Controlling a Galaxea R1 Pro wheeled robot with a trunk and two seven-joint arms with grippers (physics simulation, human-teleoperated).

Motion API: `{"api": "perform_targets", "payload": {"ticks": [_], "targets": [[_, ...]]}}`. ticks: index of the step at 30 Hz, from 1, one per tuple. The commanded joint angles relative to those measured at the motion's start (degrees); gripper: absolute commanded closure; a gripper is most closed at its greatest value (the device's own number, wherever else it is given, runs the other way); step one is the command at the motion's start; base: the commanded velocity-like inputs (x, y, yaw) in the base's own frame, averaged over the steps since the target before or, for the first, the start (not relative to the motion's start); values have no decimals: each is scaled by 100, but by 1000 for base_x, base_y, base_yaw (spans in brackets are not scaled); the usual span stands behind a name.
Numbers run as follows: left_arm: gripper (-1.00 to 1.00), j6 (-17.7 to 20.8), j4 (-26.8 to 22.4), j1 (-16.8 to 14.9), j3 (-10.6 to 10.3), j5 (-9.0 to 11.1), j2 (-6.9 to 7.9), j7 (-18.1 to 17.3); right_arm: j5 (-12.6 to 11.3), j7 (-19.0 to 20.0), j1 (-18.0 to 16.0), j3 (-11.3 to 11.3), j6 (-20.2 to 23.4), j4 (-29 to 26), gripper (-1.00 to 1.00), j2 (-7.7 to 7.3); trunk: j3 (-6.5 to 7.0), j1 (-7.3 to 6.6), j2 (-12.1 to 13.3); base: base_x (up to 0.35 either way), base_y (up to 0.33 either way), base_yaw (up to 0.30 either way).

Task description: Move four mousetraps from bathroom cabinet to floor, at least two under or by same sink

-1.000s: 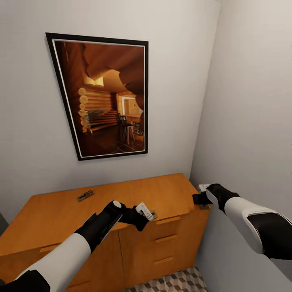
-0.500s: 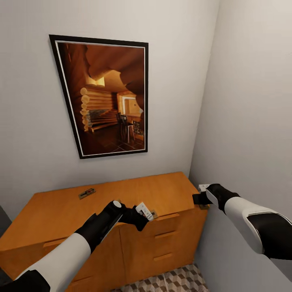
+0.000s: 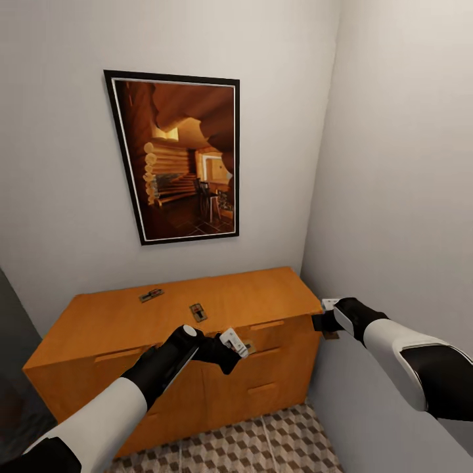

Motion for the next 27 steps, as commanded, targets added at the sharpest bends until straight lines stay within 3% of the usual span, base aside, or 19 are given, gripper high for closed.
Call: {"api": "perform_targets", "payload": {"ticks": [1,11,27], "targets": [[100,-2,-9,-4,7,-77,-2,-34,-59,19,-3,48,32,-10,100,-4,-13,0,-13,-339,0,0],[100,-10,-12,-4,7,-78,2,-37,-59,18,-3,48,32,-10,100,-1,-13,0,-13,-295,0,0],[100,-47,-48,-4,44,-72,53,-33,-59,21,-3,48,32,-10,100,58,-13,0,-13,-16,0,0]]}}
